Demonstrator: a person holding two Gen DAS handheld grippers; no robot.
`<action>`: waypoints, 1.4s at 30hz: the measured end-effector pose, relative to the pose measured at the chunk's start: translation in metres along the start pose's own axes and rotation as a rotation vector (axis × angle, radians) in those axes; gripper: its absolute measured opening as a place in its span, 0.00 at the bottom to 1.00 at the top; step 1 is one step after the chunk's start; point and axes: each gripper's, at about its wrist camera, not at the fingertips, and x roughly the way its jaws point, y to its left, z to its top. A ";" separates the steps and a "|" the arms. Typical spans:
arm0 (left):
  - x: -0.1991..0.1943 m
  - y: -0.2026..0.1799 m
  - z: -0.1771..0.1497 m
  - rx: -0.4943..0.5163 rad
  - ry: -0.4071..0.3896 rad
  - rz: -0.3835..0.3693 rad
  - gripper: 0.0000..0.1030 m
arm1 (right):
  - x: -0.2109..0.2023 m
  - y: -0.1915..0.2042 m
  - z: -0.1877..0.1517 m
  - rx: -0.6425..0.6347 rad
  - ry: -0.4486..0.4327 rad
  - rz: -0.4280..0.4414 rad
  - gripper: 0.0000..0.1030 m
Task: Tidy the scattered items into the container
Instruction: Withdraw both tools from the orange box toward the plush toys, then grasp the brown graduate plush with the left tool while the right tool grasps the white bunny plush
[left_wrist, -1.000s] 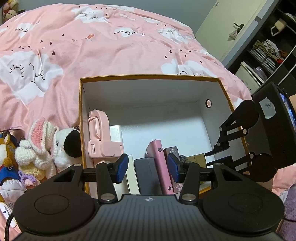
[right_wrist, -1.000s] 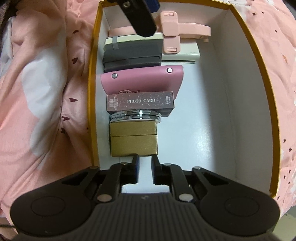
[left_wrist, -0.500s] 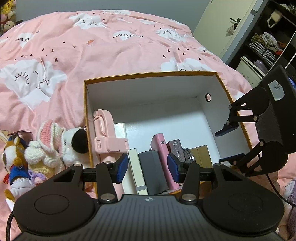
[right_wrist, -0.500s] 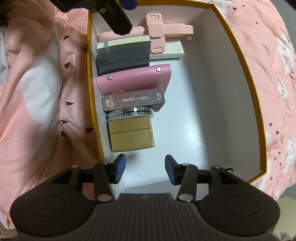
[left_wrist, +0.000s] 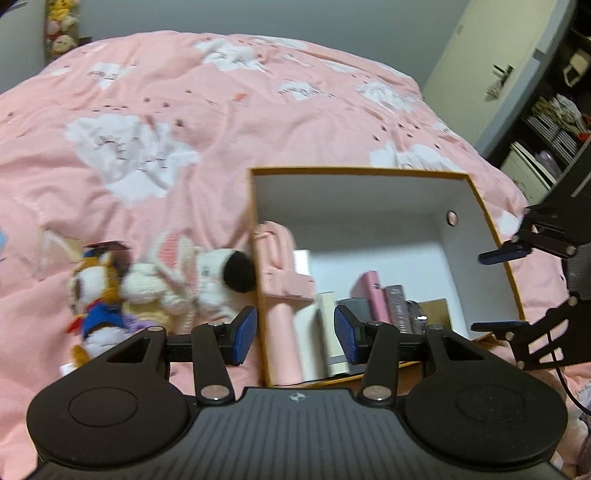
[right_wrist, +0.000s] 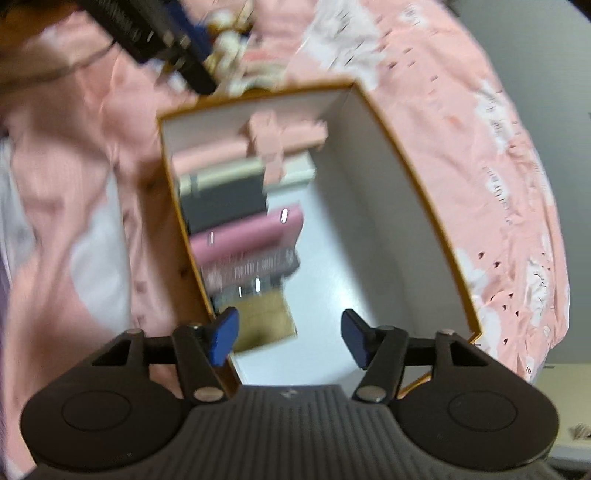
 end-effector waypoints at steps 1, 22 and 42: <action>-0.004 0.004 -0.001 -0.007 -0.006 0.014 0.53 | -0.005 -0.001 0.002 0.041 -0.035 -0.001 0.66; -0.046 0.070 -0.027 -0.071 -0.028 0.225 0.53 | 0.009 0.025 0.067 0.683 -0.396 0.182 0.69; 0.033 0.129 0.002 -0.207 0.132 0.220 0.60 | 0.067 0.030 0.148 0.630 -0.363 0.179 0.59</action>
